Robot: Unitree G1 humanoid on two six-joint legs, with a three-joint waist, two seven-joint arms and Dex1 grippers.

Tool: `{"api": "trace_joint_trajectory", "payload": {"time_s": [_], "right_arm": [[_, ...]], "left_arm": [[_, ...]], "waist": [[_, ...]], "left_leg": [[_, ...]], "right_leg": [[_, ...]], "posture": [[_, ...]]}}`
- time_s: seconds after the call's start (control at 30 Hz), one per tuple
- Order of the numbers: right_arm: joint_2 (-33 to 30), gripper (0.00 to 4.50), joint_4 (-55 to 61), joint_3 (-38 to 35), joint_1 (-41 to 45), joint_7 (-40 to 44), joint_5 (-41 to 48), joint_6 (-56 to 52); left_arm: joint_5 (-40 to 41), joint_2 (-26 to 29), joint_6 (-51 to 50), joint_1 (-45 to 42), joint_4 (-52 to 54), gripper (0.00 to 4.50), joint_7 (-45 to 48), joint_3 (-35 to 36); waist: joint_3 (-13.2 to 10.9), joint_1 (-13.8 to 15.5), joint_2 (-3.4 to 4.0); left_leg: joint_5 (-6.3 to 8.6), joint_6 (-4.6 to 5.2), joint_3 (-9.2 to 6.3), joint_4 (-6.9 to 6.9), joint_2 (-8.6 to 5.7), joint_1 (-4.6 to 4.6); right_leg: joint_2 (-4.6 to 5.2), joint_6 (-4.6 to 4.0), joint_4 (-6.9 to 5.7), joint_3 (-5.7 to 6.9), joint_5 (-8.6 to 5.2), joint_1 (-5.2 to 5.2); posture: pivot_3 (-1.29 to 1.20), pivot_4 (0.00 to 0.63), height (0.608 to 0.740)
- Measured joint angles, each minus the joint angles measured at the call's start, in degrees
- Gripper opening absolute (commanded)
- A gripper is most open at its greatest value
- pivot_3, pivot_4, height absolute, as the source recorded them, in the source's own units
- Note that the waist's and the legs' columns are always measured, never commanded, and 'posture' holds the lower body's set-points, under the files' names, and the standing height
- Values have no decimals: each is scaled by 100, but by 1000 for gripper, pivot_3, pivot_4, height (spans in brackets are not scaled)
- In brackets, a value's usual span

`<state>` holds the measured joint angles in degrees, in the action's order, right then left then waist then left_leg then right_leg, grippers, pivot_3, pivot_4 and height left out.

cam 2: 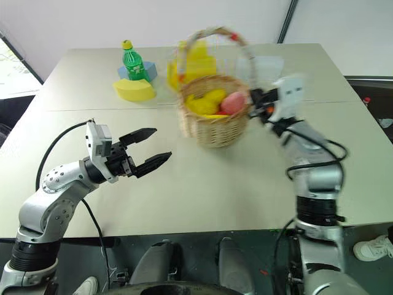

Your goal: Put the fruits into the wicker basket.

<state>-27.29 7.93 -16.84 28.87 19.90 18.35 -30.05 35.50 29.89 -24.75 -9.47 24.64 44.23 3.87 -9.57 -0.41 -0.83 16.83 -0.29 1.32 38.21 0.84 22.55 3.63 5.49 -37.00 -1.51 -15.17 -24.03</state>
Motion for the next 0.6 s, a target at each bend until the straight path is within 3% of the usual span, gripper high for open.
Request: {"api": "trace_joint_trajectory", "payload": {"time_s": [0.13,0.33,0.57,0.6], "right_arm": [[-284,118,-708,-755,-2,-361,-36,284],[-540,118,-2263,-1150,208,-731,-192,983],[-769,3347,-2362,-1163,17,-809,-276,1306],[-772,3347,-2156,-1150,-155,-798,-318,1304]], "left_arm": [[-4,-88,11,-181,-120,4500,74,-112],[-55,-135,44,-385,-284,4500,129,-248],[-224,-159,139,-429,-389,4500,68,-268],[-242,-160,142,-421,-397,4500,50,-263]], "waist": [[0,-71,0],[-9,-107,20],[-9,-48,20],[-9,-40,19]], "left_leg": [[0,0,8,-1,2,-8],[-1,0,10,-2,8,-16],[-1,0,8,-2,10,-11],[-1,0,7,-2,10,-11]], "right_leg": [[-17,0,-1,-3,0,1],[-37,0,-8,-18,0,0],[-35,0,-6,-21,-1,0],[-35,0,-6,-21,-1,0]], "posture": [[0,150,740],[0,150,740],[0,150,740],[0,150,740]]}}
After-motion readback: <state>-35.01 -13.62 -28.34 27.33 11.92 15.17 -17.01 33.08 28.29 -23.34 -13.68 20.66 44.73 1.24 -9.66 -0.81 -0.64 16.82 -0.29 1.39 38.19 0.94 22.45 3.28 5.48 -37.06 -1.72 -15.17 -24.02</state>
